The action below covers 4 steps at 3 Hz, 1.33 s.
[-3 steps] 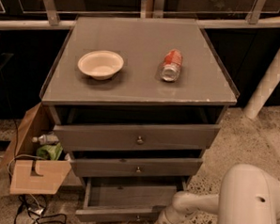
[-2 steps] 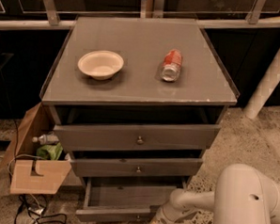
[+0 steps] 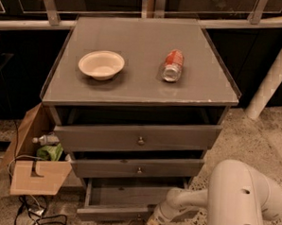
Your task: Close bottom drawer
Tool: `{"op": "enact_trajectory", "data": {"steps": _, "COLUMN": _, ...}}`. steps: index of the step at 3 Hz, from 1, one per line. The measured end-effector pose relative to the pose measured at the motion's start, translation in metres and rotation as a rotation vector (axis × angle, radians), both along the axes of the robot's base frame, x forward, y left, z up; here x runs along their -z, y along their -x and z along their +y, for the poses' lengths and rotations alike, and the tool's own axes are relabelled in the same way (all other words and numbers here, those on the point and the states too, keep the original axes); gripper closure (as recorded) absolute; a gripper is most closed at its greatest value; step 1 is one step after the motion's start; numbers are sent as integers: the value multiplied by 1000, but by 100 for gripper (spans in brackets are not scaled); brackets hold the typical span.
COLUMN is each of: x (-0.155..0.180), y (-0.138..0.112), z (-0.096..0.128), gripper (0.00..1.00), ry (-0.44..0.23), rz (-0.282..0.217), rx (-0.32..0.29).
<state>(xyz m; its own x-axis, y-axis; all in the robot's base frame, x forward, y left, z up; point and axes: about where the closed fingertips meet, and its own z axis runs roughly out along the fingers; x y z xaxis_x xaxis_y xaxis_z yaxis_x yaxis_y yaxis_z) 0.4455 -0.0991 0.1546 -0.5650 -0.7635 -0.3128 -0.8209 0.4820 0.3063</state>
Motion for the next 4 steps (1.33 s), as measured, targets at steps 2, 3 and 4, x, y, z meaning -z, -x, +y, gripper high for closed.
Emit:
{"op": "enact_trajectory", "data": {"steps": 2, "x": 0, "y": 0, "z": 0, "gripper": 40, "ry": 0, "rz": 0, "rx": 0}}
{"op": "enact_trajectory", "data": {"steps": 3, "x": 0, "y": 0, "z": 0, "gripper": 17, "ry": 0, "rz": 0, "rx": 0}}
{"op": "enact_trajectory", "data": {"steps": 4, "x": 0, "y": 0, "z": 0, "gripper": 0, "ry": 0, "rz": 0, "rx": 0}}
